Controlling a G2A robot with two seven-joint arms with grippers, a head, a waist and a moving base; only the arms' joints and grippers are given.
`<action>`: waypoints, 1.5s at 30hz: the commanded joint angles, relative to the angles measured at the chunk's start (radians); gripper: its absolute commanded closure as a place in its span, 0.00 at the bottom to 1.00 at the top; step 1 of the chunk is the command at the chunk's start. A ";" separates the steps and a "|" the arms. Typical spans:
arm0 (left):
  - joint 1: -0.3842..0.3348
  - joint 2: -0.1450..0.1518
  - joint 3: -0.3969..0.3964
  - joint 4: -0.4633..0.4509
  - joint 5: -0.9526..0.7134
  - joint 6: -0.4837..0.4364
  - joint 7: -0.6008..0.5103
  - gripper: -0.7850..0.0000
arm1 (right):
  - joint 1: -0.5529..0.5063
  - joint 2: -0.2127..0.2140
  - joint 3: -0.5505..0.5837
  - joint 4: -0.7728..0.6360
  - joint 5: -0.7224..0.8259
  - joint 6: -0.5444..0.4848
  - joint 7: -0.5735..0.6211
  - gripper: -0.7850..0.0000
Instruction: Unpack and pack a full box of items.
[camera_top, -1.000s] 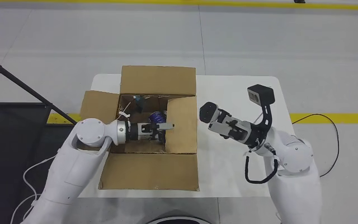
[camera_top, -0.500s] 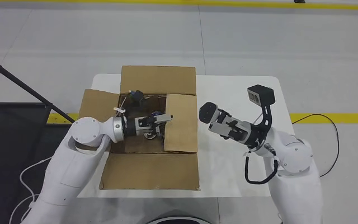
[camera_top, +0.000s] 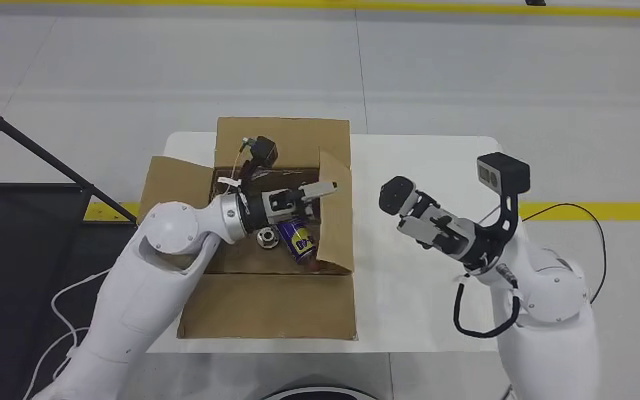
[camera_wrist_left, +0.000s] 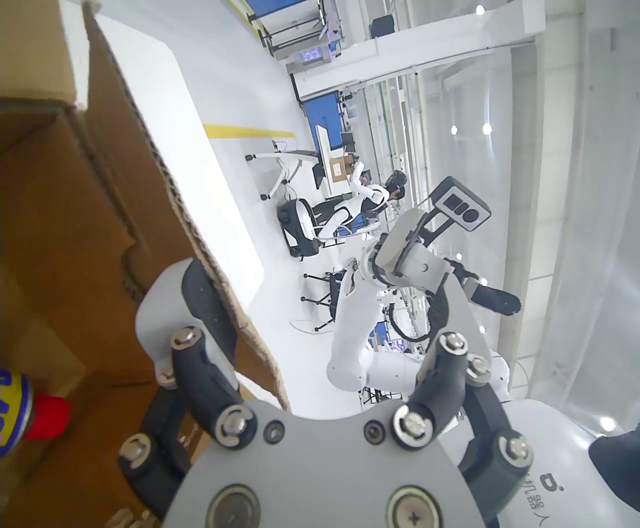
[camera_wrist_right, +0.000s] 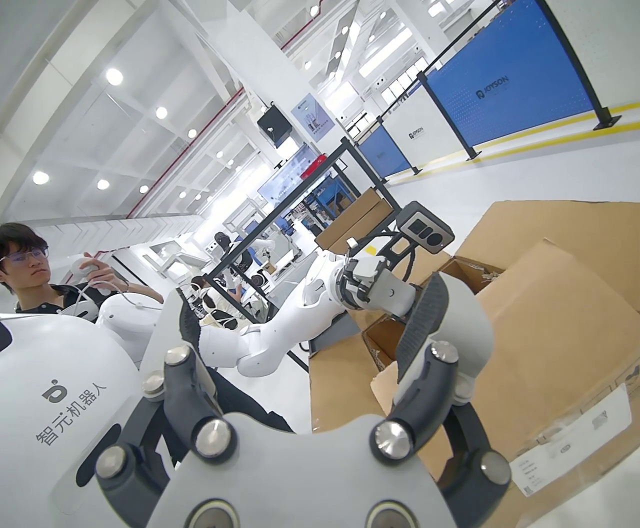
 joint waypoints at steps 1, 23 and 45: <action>-0.024 -0.006 0.027 0.005 0.003 0.005 0.007 0.00 | -0.016 0.004 0.016 -0.014 -0.001 -0.001 -0.003 0.00; -0.207 -0.102 0.331 0.208 0.046 -0.003 0.102 0.00 | -0.243 0.051 0.287 -0.193 0.047 0.006 0.006 0.00; -0.288 -0.153 0.407 0.284 0.086 0.156 0.065 0.00 | -0.309 0.078 0.317 -0.169 0.088 -0.032 -0.016 0.00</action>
